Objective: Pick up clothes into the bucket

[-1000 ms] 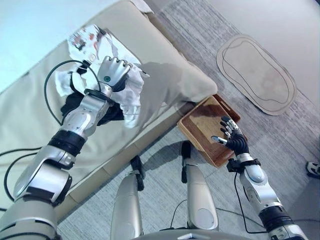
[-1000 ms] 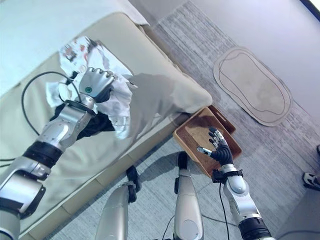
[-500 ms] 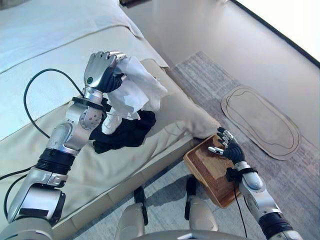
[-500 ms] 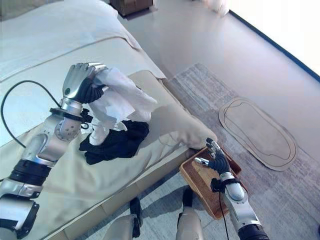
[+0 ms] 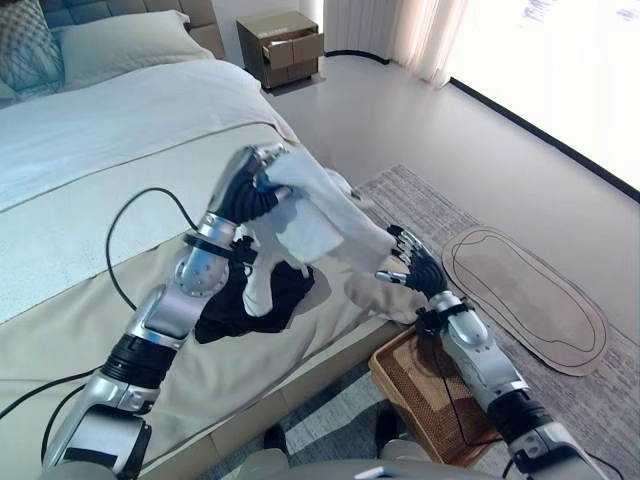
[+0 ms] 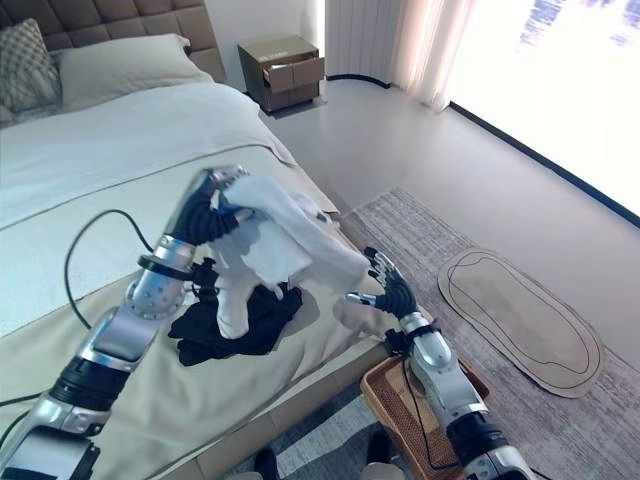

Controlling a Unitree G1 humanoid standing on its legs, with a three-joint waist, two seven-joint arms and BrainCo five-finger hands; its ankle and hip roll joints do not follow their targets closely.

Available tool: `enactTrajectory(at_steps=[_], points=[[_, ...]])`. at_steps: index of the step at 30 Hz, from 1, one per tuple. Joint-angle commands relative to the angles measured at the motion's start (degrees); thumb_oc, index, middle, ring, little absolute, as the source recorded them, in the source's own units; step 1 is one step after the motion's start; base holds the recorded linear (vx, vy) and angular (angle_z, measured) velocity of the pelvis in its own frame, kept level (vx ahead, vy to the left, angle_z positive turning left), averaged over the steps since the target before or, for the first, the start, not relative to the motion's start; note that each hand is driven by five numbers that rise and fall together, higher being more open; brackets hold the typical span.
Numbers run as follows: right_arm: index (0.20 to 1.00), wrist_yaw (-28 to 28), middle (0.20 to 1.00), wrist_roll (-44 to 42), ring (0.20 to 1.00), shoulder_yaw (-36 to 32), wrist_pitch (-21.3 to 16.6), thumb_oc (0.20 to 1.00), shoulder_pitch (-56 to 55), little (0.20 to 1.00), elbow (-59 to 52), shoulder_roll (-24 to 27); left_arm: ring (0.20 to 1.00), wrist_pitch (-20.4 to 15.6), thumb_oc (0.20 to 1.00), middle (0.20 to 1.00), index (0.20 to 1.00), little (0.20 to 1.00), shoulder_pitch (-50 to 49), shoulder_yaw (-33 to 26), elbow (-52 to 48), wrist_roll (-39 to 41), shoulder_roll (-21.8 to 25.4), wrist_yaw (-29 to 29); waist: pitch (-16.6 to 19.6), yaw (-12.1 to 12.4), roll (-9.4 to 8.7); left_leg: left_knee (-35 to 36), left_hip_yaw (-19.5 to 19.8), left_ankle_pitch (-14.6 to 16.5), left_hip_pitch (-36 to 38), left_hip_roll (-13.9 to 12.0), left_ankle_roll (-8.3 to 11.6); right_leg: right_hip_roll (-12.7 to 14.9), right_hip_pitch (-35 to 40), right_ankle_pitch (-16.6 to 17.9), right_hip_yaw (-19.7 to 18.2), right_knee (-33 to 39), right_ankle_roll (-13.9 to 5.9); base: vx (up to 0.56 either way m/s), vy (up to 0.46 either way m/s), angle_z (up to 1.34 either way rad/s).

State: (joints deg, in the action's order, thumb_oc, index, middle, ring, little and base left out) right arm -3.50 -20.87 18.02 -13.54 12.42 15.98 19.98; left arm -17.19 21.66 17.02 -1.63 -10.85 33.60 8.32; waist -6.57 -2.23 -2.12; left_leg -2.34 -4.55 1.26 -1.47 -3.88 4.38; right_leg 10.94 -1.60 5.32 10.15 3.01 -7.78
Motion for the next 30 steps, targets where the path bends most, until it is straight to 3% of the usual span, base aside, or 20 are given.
enactTrajectory(at_steps=[1, 5, 7, 13, 21, 30], points=[[1.0, -1.4, 1.0, -3.3, 1.0, 1.2, -1.6, 1.0, 4.6, 1.0, -2.0, 0.4, 0.2, -4.3, 0.2, 0.2, 0.2, 0.2, 0.4, -0.7, -4.8, 6.9, 0.2, -1.9, 2.8, 1.1, -1.04, 0.9, 4.1, -0.8, -2.1, 0.3, -1.03, 1.8, -0.6, -2.6, 0.3, -4.3, -2.22, 0.05, -0.017, 0.0], [1.0, -3.3, 1.0, -5.3, 1.0, 2.9, -0.6, 1.0, 7.5, 1.0, -2.2, 2.5, 0.2, -5.3, 0.2, 0.2, 0.2, 0.2, -1.1, 2.2, -7.1, 9.7, 0.8, -5.8, 3.3, 1.4, -1.34, 1.3, 3.9, -0.7, -1.1, 0.2, -1.02, 1.6, 0.2, -2.8, 0.3, -4.1, -2.16, 0.05, -0.013, 0.0], [1.0, -5.1, 1.0, -10.9, 1.0, 2.9, -0.4, 1.0, 7.9, 1.0, -2.8, 2.0, 0.2, -5.6, 0.2, 0.2, 0.2, 0.2, -1.3, 3.3, -7.2, 10.6, 2.0, -7.3, 3.7, 1.5, -1.42, 1.5, 4.0, -0.7, -0.8, 0.2, -1.04, 1.6, 0.4, -2.9, 0.4, -4.2, -2.18, 0.05, -0.014, 0.01], [1.0, -7.7, 1.0, -17.5, 1.0, 1.6, -0.6, 1.0, 5.8, 1.0, -5.1, 1.8, 0.2, -6.2, 0.2, 0.2, 0.2, 0.2, -1.2, 4.0, -6.6, 7.5, 5.7, -8.8, 4.1, 1.4, -1.41, 2.0, 4.1, -0.8, -0.6, 0.2, -1.02, 1.6, 0.5, -3.3, 0.5, -4.4, -2.33, 0.02, -0.004, 0.0], [1.0, -11.5, 1.0, -16.2, 1.0, 2.9, 0.3, 1.0, 5.3, 1.0, -5.8, 4.2, 0.2, -7.1, 0.2, 0.2, 0.2, 0.2, -1.0, 3.4, -8.2, 8.1, 6.1, -10.7, 4.3, 1.4, -1.71, 1.9, 4.1, -0.6, -0.6, 0.2, -1.08, 1.7, 0.6, -3.4, 0.7, -4.4, -2.46, 0.0, -0.001, 0.0], [1.0, -17.9, 1.0, -16.4, 1.0, 9.7, 2.8, 1.0, 9.8, 1.0, -3.4, 4.5, 0.2, -7.9, 0.2, 0.2, 0.2, 0.2, 1.7, 4.6, -9.6, 7.7, 7.1, -12.9, 4.6, 2.1, -1.81, 2.0, 4.5, -0.7, -0.7, 0.3, -0.96, 1.5, 0.8, -3.6, 1.0, -4.1, -2.41, 0.0, 0.0, 0.0]])
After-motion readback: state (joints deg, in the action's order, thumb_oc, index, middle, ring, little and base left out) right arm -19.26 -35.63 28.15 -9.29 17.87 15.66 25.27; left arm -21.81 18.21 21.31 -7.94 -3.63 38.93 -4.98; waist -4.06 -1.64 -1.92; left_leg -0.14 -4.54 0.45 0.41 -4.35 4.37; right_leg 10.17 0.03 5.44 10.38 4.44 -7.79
